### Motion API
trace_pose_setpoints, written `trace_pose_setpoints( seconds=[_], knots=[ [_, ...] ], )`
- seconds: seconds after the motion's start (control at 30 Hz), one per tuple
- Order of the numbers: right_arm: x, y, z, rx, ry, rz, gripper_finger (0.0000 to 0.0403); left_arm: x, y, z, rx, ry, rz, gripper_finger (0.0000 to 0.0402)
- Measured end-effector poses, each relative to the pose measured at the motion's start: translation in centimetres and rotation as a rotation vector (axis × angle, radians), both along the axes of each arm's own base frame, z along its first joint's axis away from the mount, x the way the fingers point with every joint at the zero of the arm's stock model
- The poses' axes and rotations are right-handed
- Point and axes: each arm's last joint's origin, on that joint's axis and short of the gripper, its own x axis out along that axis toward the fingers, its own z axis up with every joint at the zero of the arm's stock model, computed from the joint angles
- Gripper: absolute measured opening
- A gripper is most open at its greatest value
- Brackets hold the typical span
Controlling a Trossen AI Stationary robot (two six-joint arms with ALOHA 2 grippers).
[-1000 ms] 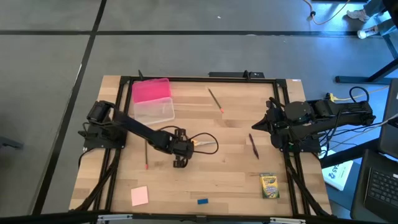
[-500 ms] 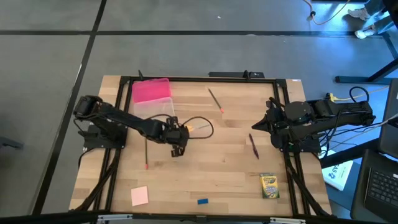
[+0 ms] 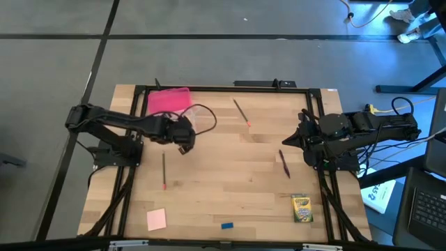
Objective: Pack school essentials
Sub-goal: Put the yellow scissors into the pink supply box
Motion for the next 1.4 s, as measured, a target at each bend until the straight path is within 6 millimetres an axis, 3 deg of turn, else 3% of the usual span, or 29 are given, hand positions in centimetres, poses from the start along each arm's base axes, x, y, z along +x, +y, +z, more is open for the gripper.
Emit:
trace_pose_setpoints(
  seconds=[0.13,0.57,0.9,1.4],
  knots=[
    [0.0,0.0,0.0,-0.001,0.000,0.000,0.0013,-0.6,0.8,-0.5,-0.016,0.030,0.086,0.0010],
    [0.0,0.0,0.0,-0.003,0.001,0.002,0.0013,-3.1,2.6,-5.7,-0.108,0.165,0.178,0.0010],
    [0.0,0.0,0.0,-0.003,0.000,0.001,0.0013,-3.5,2.5,-7.4,-0.132,0.158,0.146,0.0010],
    [0.0,0.0,0.0,0.000,0.000,-0.001,0.0013,-3.4,2.4,-8.4,-0.157,0.130,0.066,0.0010]
  ],
)
